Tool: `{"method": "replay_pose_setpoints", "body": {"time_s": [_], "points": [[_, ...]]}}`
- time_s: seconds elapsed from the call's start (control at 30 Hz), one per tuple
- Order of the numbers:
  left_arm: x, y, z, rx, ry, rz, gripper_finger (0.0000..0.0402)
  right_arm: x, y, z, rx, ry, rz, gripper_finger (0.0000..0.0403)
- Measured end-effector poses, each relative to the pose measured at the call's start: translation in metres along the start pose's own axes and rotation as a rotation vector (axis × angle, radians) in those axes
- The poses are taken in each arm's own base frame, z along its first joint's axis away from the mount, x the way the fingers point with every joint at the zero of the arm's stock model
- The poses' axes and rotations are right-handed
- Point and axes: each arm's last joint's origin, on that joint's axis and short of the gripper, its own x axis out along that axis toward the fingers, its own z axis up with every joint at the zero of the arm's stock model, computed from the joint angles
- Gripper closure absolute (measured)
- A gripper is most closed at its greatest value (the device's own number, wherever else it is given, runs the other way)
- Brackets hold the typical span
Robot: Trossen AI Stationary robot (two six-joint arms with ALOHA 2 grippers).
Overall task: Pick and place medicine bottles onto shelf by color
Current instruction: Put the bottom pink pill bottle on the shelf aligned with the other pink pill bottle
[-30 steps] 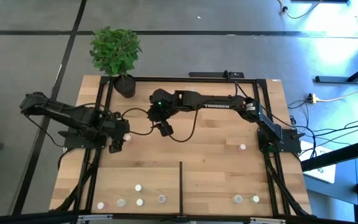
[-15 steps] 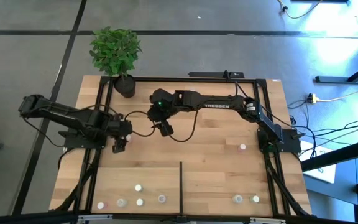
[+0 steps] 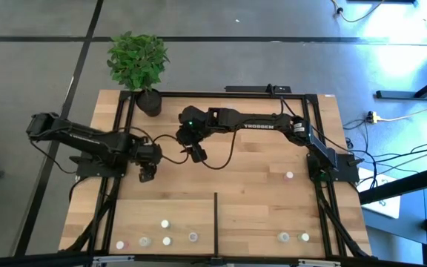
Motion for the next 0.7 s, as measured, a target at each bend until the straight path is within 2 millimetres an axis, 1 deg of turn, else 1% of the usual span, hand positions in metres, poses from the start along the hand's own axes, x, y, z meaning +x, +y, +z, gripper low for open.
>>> {"method": "replay_pose_setpoints", "body": {"time_s": [0.2, 0.43, 0.57, 0.7], "points": [[0.0085, -0.002, 0.0021, -0.015, 0.05, 0.023, 0.0173, 0.0005, 0.0, -0.0003, 0.001, 0.001, 0.0, 0.0163], [0.0084, -0.0021, 0.0025, -0.016, 0.045, 0.024, 0.0173, 0.0005, 0.0, -0.0003, 0.001, 0.001, 0.0, 0.0163], [0.0085, -0.0038, 0.0069, -0.023, -0.002, 0.012, 0.0175, 0.0005, 0.0, -0.0003, 0.002, 0.001, 0.0, 0.0163], [0.0093, -0.0035, 0.006, -0.021, 0.004, 0.015, 0.0176, 0.0008, 0.0001, -0.0005, 0.005, 0.002, 0.0, 0.0163]]}}
